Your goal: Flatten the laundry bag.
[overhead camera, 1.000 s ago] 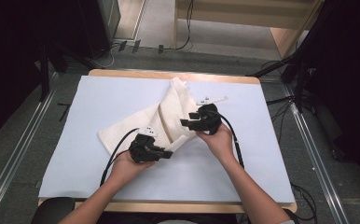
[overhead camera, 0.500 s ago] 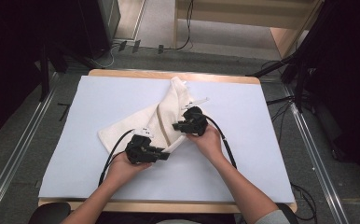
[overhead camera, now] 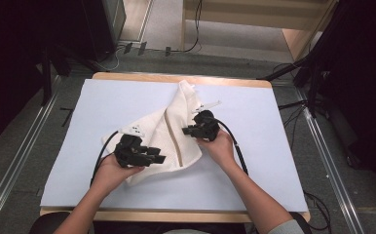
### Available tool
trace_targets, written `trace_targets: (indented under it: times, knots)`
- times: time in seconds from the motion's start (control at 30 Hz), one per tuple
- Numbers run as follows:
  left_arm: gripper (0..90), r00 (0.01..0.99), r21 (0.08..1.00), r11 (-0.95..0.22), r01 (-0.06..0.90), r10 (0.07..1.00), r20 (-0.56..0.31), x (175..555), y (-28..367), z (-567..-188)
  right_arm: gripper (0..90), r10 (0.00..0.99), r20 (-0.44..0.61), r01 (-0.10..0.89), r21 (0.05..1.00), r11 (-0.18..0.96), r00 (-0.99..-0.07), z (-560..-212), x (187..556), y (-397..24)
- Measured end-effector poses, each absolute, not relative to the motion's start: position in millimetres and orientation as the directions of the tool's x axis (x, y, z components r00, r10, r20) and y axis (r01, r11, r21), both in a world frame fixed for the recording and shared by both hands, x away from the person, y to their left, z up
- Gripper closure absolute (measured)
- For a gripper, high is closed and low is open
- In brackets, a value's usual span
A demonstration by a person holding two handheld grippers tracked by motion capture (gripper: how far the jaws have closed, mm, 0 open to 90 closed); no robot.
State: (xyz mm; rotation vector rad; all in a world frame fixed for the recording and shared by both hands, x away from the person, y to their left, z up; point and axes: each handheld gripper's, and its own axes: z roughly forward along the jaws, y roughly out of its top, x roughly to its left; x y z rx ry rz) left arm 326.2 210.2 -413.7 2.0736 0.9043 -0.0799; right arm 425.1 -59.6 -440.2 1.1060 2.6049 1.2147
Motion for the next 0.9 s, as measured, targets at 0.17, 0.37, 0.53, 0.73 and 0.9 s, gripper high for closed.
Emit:
trace_targets:
  times: [0.17,0.37,0.53,0.73,0.9]
  knots:
    - [55.1,0.682,0.685,-0.321,0.654,0.641,-0.352,335,237,-411,83.3,0.627,0.231,0.58,0.69,0.433,-0.744,-435,421,-63]
    - [51.4,0.628,0.653,-0.322,0.685,0.715,-0.307,350,257,-414,83.2,0.623,0.243,0.583,0.692,0.426,-0.743,-431,414,-68]
    - [48.1,0.597,0.652,-0.289,0.701,0.738,-0.315,366,271,-418,83.0,0.623,0.239,0.578,0.696,0.425,-0.745,-427,404,-77]
    - [47.3,0.563,0.65,-0.262,0.713,0.767,-0.308,385,286,-425,82.6,0.622,0.235,0.571,0.705,0.42,-0.747,-422,388,-91]
    - [46.6,0.547,0.644,-0.258,0.72,0.782,-0.299,400,290,-430,82.4,0.624,0.234,0.571,0.707,0.417,-0.745,-421,375,-98]
